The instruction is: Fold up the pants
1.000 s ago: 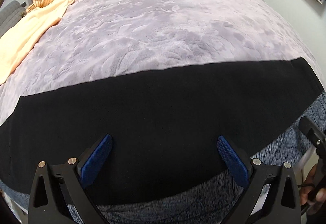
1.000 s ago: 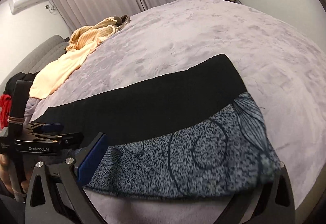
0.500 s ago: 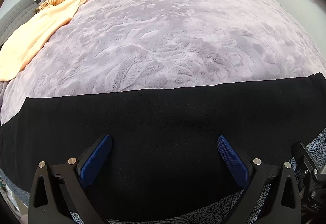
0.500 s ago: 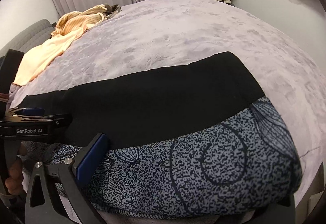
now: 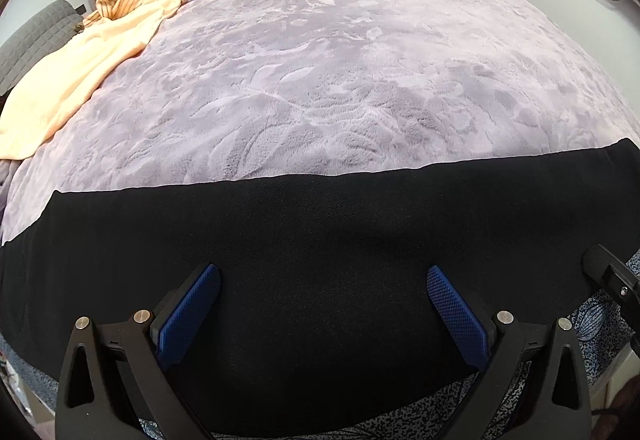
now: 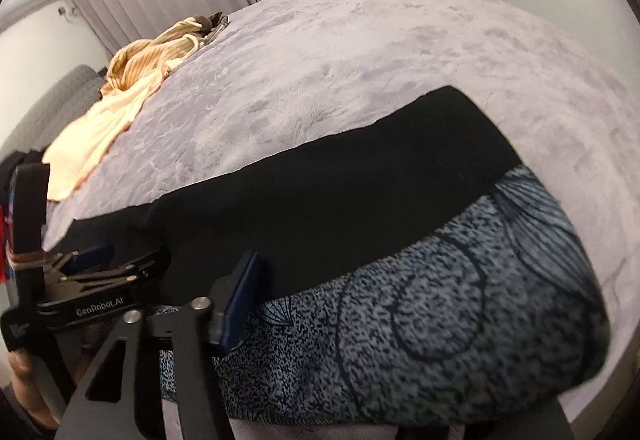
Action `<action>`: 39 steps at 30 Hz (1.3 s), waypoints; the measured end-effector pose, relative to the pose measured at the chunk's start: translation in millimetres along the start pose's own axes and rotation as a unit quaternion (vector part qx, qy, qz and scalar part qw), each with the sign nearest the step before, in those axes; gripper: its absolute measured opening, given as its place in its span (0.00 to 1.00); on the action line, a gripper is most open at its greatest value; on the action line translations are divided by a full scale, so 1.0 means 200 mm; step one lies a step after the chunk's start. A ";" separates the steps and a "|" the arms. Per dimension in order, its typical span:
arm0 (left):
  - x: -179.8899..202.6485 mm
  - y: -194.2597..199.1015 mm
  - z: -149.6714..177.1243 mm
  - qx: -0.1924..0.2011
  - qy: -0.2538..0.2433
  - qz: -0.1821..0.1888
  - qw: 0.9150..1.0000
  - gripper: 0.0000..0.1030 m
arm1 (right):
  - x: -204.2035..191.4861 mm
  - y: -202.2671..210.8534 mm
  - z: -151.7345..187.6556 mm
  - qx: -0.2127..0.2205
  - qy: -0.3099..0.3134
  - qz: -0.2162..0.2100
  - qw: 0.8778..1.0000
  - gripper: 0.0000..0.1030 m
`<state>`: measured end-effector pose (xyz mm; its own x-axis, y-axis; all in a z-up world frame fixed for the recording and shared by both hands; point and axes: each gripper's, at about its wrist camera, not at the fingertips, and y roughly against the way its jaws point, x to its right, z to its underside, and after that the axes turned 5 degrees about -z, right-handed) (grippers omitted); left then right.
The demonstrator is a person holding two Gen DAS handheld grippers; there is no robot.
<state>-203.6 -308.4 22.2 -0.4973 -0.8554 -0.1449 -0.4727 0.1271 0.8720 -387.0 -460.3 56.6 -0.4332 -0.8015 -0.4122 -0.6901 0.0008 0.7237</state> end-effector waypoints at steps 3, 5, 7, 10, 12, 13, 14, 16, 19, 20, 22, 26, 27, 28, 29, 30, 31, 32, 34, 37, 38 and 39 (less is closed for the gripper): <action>0.02 0.03 0.02 0.002 0.002 -0.001 1.000 1.00 | 0.00 -0.02 -0.04 0.016 -0.007 -0.008 1.000 0.79; 0.03 0.03 0.03 0.003 0.002 -0.001 1.000 1.00 | -0.06 -0.05 -0.05 -0.002 0.017 0.016 1.000 0.66; 0.04 0.04 0.03 0.004 0.003 0.000 1.000 1.00 | -0.13 -0.02 -0.04 -0.004 0.042 0.026 0.999 0.51; 0.02 0.04 0.03 0.006 0.002 0.002 1.000 1.00 | -0.18 0.02 -0.02 0.002 0.068 0.046 0.997 0.38; 0.01 0.03 0.03 0.006 0.003 0.004 1.000 1.00 | -0.18 0.04 -0.02 0.003 0.054 0.046 0.997 0.30; 0.01 0.03 0.03 0.006 0.005 0.006 1.000 1.00 | -0.19 0.07 -0.02 0.010 0.051 0.042 0.998 0.29; -0.01 0.03 0.02 0.006 0.004 0.009 1.000 1.00 | -0.21 0.10 -0.02 0.020 0.058 0.039 0.997 0.26; -0.01 0.04 0.02 0.007 0.004 0.013 1.000 1.00 | -0.30 0.14 -0.03 0.033 0.094 0.034 0.994 0.23; -0.05 0.06 0.02 0.000 0.008 0.027 1.000 1.00 | -0.45 0.19 -0.04 0.045 0.142 0.039 0.988 0.22; -0.08 0.07 0.01 -0.005 0.011 0.033 0.999 1.00 | -0.48 0.20 -0.04 0.050 0.148 0.035 0.987 0.22; -0.18 0.11 0.00 -0.006 0.035 0.047 0.998 1.00 | -0.56 0.24 -0.05 0.059 0.157 0.029 0.985 0.22; -0.51 0.17 -0.03 0.010 0.101 0.065 0.993 1.00 | -0.76 0.29 -0.06 0.077 0.190 0.009 0.979 0.22; -0.58 0.17 -0.02 0.010 0.112 0.066 0.991 1.00 | -0.80 0.28 -0.05 0.079 0.201 0.005 0.976 0.22; -0.65 0.17 -0.02 0.010 0.121 0.067 0.990 1.00 | -0.86 0.27 -0.03 0.080 0.214 0.001 0.974 0.23; -0.73 0.17 0.00 0.013 0.130 0.071 0.989 1.00 | -0.92 0.25 -0.02 0.081 0.229 -0.002 0.970 0.23; -0.78 0.18 0.02 0.016 0.133 0.074 0.988 1.00 | -0.98 0.22 0.00 0.079 0.243 -0.005 0.967 0.23; -0.83 0.19 0.04 0.021 0.132 0.073 0.988 1.00 | -1.02 0.19 0.01 0.075 0.249 -0.009 0.966 0.23; -0.89 0.20 0.06 0.027 0.132 0.069 0.988 1.00 | -1.08 0.16 0.03 0.069 0.255 -0.017 0.964 0.23; -0.99 0.23 0.10 0.040 0.144 0.064 0.987 1.00 | -1.19 0.10 0.08 0.060 0.275 -0.031 0.959 0.23; -1.20 0.24 0.15 0.042 0.181 0.062 0.981 1.00 | -1.36 -0.02 0.17 0.044 0.317 -0.042 0.947 0.22; -1.26 0.23 0.18 0.037 0.190 0.059 0.979 1.00 | -1.42 -0.08 0.22 0.033 0.334 -0.041 0.941 0.22; -1.29 0.20 0.19 0.030 0.197 0.053 0.979 1.00 | -1.47 -0.16 0.27 0.018 0.352 -0.037 0.935 0.22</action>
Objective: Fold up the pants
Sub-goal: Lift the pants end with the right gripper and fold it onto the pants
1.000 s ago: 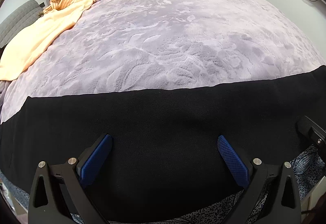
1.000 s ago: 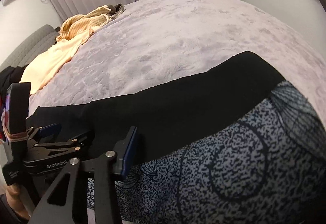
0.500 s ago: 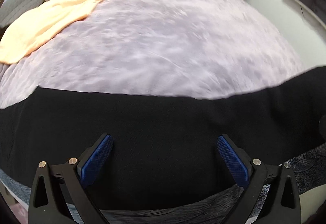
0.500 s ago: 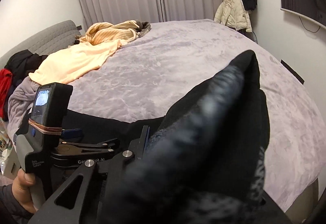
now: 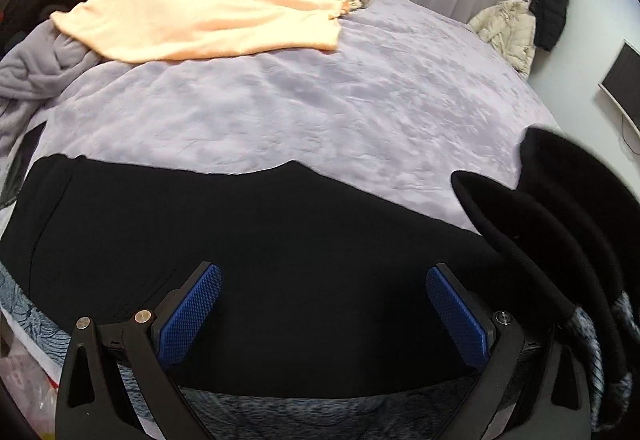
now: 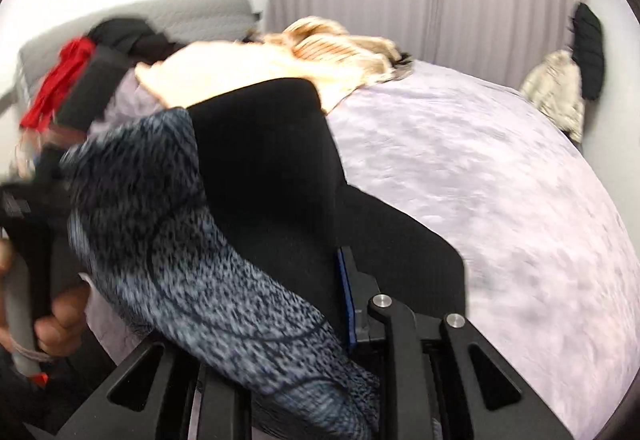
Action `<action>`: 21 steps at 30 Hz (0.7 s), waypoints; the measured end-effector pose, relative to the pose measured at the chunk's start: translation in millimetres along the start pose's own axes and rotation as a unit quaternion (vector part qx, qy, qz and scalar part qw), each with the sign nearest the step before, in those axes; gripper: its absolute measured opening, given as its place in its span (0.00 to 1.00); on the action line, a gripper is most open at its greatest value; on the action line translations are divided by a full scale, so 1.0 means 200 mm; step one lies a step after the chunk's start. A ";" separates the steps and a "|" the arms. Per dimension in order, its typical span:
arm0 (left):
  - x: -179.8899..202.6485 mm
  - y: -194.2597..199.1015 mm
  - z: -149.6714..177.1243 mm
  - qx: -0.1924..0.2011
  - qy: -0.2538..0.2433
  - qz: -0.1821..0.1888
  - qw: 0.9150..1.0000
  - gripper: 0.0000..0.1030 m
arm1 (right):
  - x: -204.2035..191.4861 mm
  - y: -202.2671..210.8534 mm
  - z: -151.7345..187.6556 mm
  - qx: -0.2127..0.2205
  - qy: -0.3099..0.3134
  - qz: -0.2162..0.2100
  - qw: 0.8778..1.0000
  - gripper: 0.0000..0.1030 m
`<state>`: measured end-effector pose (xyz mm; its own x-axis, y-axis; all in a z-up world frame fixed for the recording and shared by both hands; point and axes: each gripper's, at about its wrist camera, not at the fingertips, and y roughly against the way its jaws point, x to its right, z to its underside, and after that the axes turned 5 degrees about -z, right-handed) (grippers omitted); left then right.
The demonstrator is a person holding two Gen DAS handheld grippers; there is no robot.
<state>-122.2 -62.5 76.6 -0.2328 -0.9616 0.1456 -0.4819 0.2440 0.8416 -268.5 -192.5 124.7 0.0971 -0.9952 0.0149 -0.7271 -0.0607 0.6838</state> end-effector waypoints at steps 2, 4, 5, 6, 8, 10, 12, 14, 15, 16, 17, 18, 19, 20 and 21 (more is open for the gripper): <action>-0.10 -0.04 0.03 -0.013 0.016 -0.015 1.000 1.00 | -0.10 -0.12 0.04 -0.031 0.019 -0.010 0.999 0.22; -0.18 -0.07 0.06 -0.023 0.032 -0.018 0.999 1.00 | -0.18 -0.21 0.08 -0.056 0.037 -0.012 0.998 0.22; -0.21 -0.08 0.06 -0.024 0.039 -0.018 0.999 1.00 | -0.20 -0.24 0.09 -0.060 0.049 -0.004 0.997 0.22; -0.25 -0.07 0.07 -0.021 0.049 -0.020 0.998 1.00 | -0.24 -0.26 0.11 -0.062 0.067 0.009 0.996 0.23; -0.32 -0.04 0.06 -0.014 0.072 -0.019 0.997 1.00 | -0.28 -0.28 0.12 -0.066 0.094 0.024 0.993 0.23; -0.34 0.01 0.04 -0.005 0.082 -0.017 0.997 1.00 | -0.33 -0.30 0.12 -0.076 0.119 0.037 0.989 0.30; -0.29 0.08 0.02 0.010 0.068 -0.004 0.998 1.00 | -0.34 -0.27 0.12 -0.089 0.117 0.027 0.989 0.52; -0.20 0.14 0.01 0.025 0.041 0.012 0.999 1.00 | -0.33 -0.19 0.11 -0.086 0.095 -0.003 0.992 0.66; -0.14 0.17 0.00 0.031 0.026 0.023 0.999 1.00 | -0.32 -0.13 0.10 -0.079 0.084 -0.025 0.993 0.74; -0.09 0.19 0.00 0.036 0.013 0.034 0.999 1.00 | -0.31 -0.07 0.10 -0.074 0.079 -0.042 0.993 0.77; -0.06 0.21 0.00 0.038 0.004 0.040 0.998 1.00 | -0.29 0.01 0.10 -0.062 0.074 -0.059 0.994 0.78; -0.01 0.22 0.00 0.038 -0.008 0.049 0.998 1.00 | -0.25 0.10 0.11 -0.048 0.067 -0.067 0.994 0.79; 0.04 0.23 0.00 0.037 -0.021 0.058 0.997 1.00 | -0.21 0.15 0.12 -0.040 0.058 -0.069 0.995 0.80; 0.08 0.24 0.01 0.035 -0.033 0.066 0.997 1.00 | -0.14 0.21 0.13 -0.033 0.039 -0.067 0.996 0.83; 0.14 0.24 0.03 0.032 -0.051 0.077 0.995 1.00 | -0.05 0.26 0.15 -0.032 0.011 -0.069 0.997 0.84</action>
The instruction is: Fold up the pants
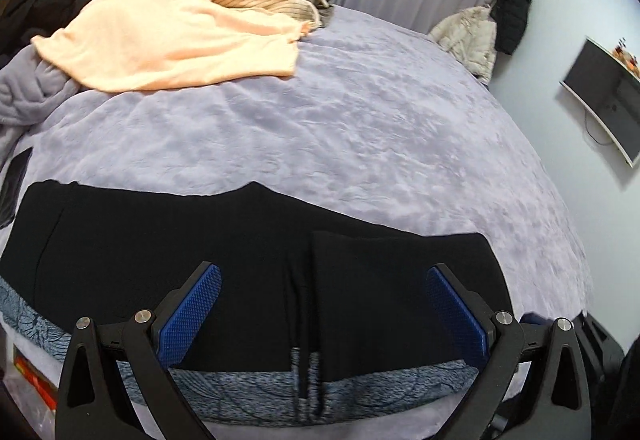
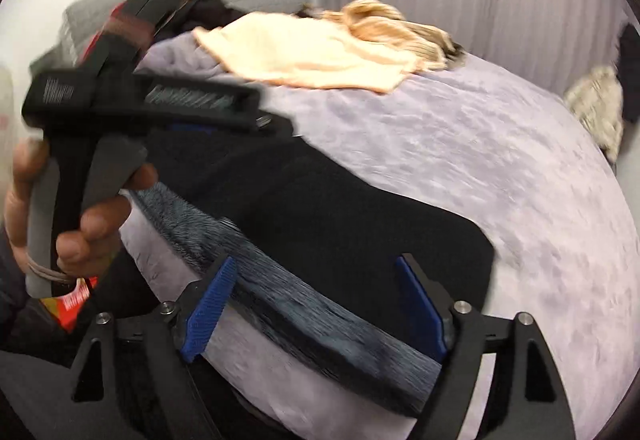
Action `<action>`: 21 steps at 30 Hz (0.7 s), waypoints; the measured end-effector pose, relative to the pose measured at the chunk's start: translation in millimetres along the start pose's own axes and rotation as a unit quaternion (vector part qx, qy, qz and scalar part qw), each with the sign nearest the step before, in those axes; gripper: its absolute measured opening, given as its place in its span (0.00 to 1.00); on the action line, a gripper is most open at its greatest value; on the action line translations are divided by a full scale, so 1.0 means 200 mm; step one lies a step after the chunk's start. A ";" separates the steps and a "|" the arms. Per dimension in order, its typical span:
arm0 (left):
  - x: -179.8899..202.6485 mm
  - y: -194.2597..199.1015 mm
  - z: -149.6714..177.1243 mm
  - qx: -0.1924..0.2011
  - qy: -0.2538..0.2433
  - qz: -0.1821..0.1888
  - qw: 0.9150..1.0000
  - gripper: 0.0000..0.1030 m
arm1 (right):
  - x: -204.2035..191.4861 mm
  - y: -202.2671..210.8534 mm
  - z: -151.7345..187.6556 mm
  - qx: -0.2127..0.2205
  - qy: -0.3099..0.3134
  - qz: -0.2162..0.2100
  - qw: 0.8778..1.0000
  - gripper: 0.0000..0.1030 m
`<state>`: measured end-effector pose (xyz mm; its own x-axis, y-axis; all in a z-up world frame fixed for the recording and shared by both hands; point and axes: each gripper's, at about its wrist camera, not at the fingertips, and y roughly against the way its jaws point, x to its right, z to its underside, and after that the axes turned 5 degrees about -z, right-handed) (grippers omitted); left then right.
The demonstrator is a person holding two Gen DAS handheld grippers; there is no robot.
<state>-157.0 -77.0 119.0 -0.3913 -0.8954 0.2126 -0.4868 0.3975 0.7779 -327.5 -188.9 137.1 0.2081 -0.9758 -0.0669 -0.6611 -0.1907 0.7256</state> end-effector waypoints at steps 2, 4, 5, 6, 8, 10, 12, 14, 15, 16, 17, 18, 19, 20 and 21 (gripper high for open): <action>0.11 -0.02 0.04 -0.004 -0.031 0.016 0.999 1.00 | 0.16 0.02 0.04 -0.004 -0.057 -0.028 0.998 0.84; 0.21 -0.06 0.10 -0.019 -0.065 0.022 0.997 1.00 | 0.28 0.00 0.10 -0.013 -0.116 -0.058 0.992 0.84; 0.24 -0.10 0.13 -0.031 -0.077 0.020 0.996 1.00 | 0.34 -0.04 0.15 -0.022 -0.144 -0.088 0.985 0.84; 0.26 -0.13 0.17 -0.043 -0.086 0.015 0.995 1.00 | 0.37 -0.08 0.18 -0.031 -0.162 -0.107 0.980 0.84; 0.28 -0.21 0.23 -0.067 -0.100 -0.008 0.993 1.00 | 0.41 -0.17 0.26 -0.052 -0.183 -0.120 0.974 0.84; 0.29 -0.29 0.29 -0.076 -0.130 -0.051 0.987 1.00 | 0.40 -0.21 0.27 -0.061 -0.163 -0.121 0.977 0.84; 0.27 -0.31 0.31 -0.075 -0.128 -0.066 0.987 1.00 | 0.37 -0.20 0.23 -0.070 -0.127 -0.114 0.983 0.84; 0.21 -0.32 0.30 -0.086 -0.099 -0.045 0.990 1.00 | 0.41 -0.18 0.18 -0.061 -0.095 -0.114 0.987 0.84; 0.18 -0.33 0.30 -0.091 -0.086 -0.035 0.991 1.00 | 0.42 -0.17 0.15 -0.057 -0.075 -0.103 0.990 0.84; 0.14 -0.33 0.30 -0.096 -0.074 -0.024 0.992 1.00 | 0.41 -0.18 0.13 -0.061 -0.056 -0.095 0.992 0.84; 0.13 -0.33 0.30 -0.099 -0.068 -0.016 0.993 1.00 | 0.41 -0.19 0.11 -0.066 -0.031 -0.087 0.994 0.84; 0.12 -0.33 0.30 -0.099 -0.064 -0.011 0.993 1.00 | 0.42 -0.20 0.09 -0.069 -0.007 -0.082 0.994 0.84; 0.12 -0.33 0.30 -0.098 -0.065 -0.012 0.993 1.00 | 0.43 -0.23 0.08 -0.072 0.016 -0.080 0.994 0.84; 0.13 -0.33 0.31 -0.096 -0.071 -0.015 0.993 1.00 | 0.44 -0.27 0.06 -0.078 0.033 -0.081 0.993 0.84; 0.14 -0.33 0.32 -0.093 -0.076 -0.019 0.993 1.00 | 0.46 -0.31 0.04 -0.084 0.048 -0.081 0.992 0.84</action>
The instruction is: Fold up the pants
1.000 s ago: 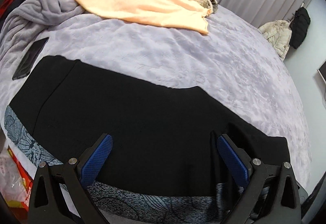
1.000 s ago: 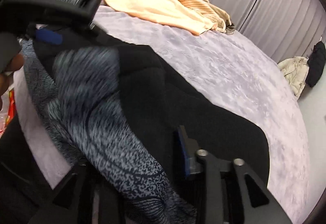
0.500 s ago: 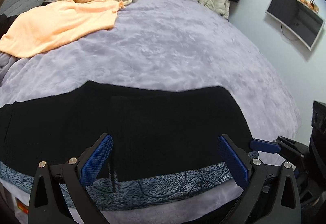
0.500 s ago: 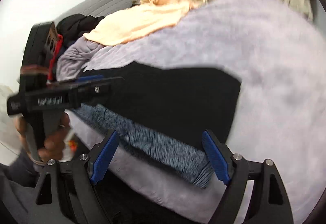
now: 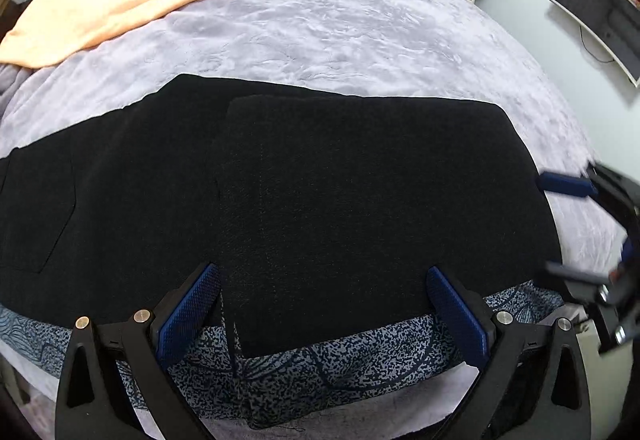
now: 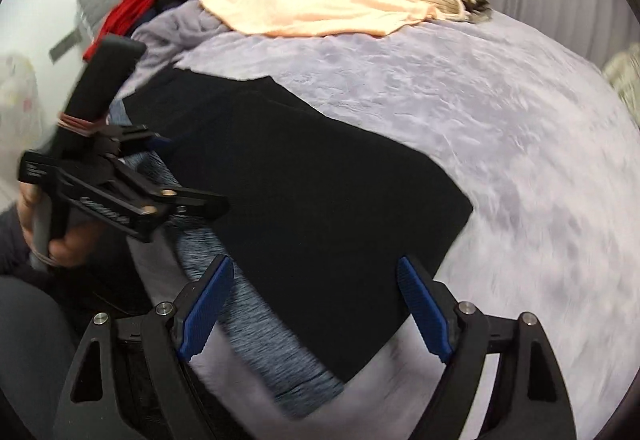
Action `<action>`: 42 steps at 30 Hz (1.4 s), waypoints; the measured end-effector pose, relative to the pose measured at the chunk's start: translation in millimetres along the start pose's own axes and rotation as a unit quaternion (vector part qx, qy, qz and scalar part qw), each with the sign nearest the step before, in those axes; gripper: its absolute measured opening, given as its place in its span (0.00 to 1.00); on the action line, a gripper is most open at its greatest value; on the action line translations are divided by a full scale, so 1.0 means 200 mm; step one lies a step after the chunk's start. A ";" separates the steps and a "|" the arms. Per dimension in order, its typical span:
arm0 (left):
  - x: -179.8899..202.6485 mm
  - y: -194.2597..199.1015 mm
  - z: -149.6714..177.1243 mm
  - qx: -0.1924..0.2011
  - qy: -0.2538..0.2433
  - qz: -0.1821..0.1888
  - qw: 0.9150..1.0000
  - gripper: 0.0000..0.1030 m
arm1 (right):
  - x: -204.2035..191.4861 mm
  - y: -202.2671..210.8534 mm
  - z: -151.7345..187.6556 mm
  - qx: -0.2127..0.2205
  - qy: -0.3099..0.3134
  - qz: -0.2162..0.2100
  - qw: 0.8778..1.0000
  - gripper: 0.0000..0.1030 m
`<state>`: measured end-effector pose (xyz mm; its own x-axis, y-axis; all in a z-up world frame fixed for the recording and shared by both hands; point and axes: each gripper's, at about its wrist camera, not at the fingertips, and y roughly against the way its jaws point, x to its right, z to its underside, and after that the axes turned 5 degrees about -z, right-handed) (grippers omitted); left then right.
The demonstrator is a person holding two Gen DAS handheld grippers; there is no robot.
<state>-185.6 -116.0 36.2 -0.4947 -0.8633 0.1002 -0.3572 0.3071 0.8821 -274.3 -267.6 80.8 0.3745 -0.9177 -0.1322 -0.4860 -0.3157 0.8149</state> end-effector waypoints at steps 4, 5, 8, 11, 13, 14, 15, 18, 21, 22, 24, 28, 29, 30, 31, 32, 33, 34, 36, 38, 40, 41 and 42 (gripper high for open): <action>0.01 -0.01 0.02 0.003 0.004 -0.007 1.000 1.00 | 0.10 -0.12 -0.06 -0.032 0.035 -0.005 0.999 0.87; 0.01 0.00 0.03 0.005 0.003 -0.008 1.000 1.00 | 0.14 -0.15 -0.08 -0.035 0.032 -0.013 0.999 0.87; 0.02 0.00 0.04 0.010 0.001 -0.019 1.000 1.00 | 0.18 -0.20 -0.10 -0.032 0.040 -0.013 0.999 0.90; 0.02 0.00 0.05 0.009 0.001 -0.016 1.000 1.00 | 0.16 -0.22 -0.08 -0.025 0.045 0.001 0.999 0.92; 0.02 0.00 0.05 0.010 -0.002 -0.014 1.000 1.00 | 0.11 -0.18 -0.05 -0.021 0.043 0.021 0.999 0.92; 0.02 0.00 0.05 0.011 -0.002 -0.014 1.000 1.00 | 0.09 -0.17 -0.03 -0.019 0.036 0.035 0.999 0.92; 0.02 0.00 0.05 0.011 -0.003 -0.014 1.000 1.00 | 0.07 -0.15 -0.02 -0.018 0.028 0.049 0.998 0.92; 0.02 0.01 0.04 0.007 0.002 -0.014 1.000 1.00 | 0.00 -0.08 0.04 -0.013 -0.004 0.080 0.997 0.92; -0.01 0.05 0.04 0.010 0.015 -0.019 1.000 1.00 | -0.07 -0.04 0.10 -0.019 0.000 0.103 0.994 0.96; -0.03 0.06 0.05 0.009 0.018 -0.019 1.000 1.00 | -0.08 -0.03 0.10 -0.021 0.001 0.113 0.993 0.96; -0.06 0.07 0.06 0.009 0.023 -0.016 1.000 1.00 | -0.06 -0.04 0.07 -0.027 -0.018 0.109 0.993 0.98; -0.11 0.11 0.07 0.010 0.032 -0.024 0.999 1.00 | 0.04 -0.13 -0.07 -0.045 -0.063 0.096 0.992 1.00; -0.13 0.12 0.08 0.010 0.037 -0.028 0.999 1.00 | 0.06 -0.15 -0.10 -0.049 -0.072 0.101 0.991 1.00; -0.17 0.14 0.09 0.011 0.048 -0.035 0.998 1.00 | 0.07 -0.17 -0.14 -0.054 -0.077 0.110 0.989 1.00; -0.20 0.16 0.09 0.013 0.057 -0.042 0.997 1.00 | 0.06 -0.19 -0.18 -0.063 -0.076 0.128 0.987 1.00; -0.23 0.19 0.11 0.019 0.070 -0.047 0.996 1.00 | 0.03 -0.19 -0.21 -0.066 -0.071 0.145 0.985 1.00; -0.28 0.22 0.12 0.025 0.085 -0.049 0.995 1.00 | -0.01 -0.17 -0.24 -0.062 -0.060 0.163 0.983 1.00; -0.34 0.25 0.13 0.032 0.100 -0.049 0.993 1.00 | -0.06 -0.14 -0.26 -0.053 -0.044 0.180 0.981 1.00; -0.43 0.29 0.14 0.040 0.126 -0.061 0.989 1.00 | -0.18 -0.10 -0.29 -0.039 -0.016 0.188 0.981 1.00; -0.52 0.30 0.14 0.045 0.147 -0.089 0.984 1.00 | -0.30 -0.08 -0.32 -0.028 0.002 0.175 0.984 1.00; -0.62 0.29 0.14 0.047 0.168 -0.092 0.980 1.00 | -0.40 -0.11 -0.34 -0.024 0.011 0.152 0.988 1.00; -0.66 0.27 0.13 0.042 0.175 -0.099 0.979 1.00 | -0.44 -0.15 -0.35 -0.025 0.012 0.135 0.990 1.00; -0.69 0.25 0.13 0.035 0.177 -0.112 0.977 1.00 | -0.46 -0.20 -0.35 -0.034 0.008 0.120 0.992 1.00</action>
<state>-155.8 28.0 54.1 -0.0969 -0.9926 0.0730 -0.4848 0.1111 0.8676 -234.0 -153.4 100.1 0.2661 -0.9607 0.0788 -0.5092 -0.0707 0.8578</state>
